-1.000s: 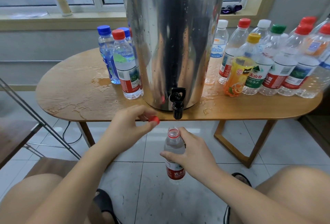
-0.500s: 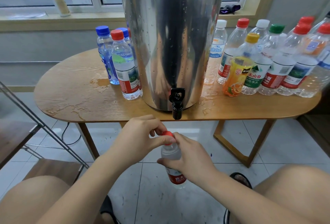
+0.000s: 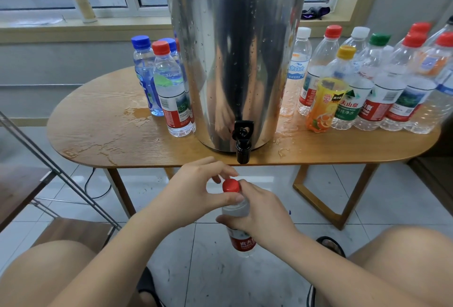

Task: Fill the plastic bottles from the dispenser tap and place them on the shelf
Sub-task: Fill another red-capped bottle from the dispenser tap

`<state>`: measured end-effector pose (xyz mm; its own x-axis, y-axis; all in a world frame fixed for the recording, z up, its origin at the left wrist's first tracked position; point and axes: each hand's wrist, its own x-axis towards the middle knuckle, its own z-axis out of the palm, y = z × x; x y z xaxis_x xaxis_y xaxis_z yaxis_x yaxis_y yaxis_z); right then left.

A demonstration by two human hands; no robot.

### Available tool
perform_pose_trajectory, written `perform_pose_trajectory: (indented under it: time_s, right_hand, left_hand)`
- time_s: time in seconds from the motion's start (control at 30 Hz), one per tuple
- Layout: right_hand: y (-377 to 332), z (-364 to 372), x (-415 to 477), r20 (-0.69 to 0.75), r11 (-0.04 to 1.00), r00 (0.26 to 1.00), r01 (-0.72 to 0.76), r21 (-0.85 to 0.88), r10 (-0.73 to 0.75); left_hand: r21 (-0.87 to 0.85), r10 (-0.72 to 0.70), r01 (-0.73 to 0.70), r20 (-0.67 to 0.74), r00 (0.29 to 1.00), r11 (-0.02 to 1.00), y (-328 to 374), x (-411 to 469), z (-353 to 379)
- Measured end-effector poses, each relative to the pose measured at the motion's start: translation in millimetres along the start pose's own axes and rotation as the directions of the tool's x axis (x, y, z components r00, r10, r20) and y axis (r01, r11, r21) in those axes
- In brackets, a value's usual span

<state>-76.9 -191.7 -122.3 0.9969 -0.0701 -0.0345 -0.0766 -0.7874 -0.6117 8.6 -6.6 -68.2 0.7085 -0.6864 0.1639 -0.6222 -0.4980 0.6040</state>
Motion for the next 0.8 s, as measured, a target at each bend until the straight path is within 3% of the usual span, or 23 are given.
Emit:
perform_pose_trajectory:
  time_s: [0.13,0.53,0.8]
  right_hand:
    - [-1.6,-3.1,-1.2,0.011,1.0,1.0,-0.011,-0.008,0.011]
    - [1.3,-0.9,0.8,-0.036,0.998,0.999,0.0,-0.056,-0.002]
    - [-3.6,-5.7,-2.0,0.014,0.999,1.0,-0.004,-0.041,0.005]
  left_hand:
    - [0.113,0.006,0.0,-0.047,0.999,0.994,3.8,1.5,5.9]
    - [0.086,0.028,-0.037,0.096,0.995,0.996,3.5,4.2,5.7]
    - [0.123,-0.022,0.023,-0.013,1.0,0.992,9.4,4.6,3.6]
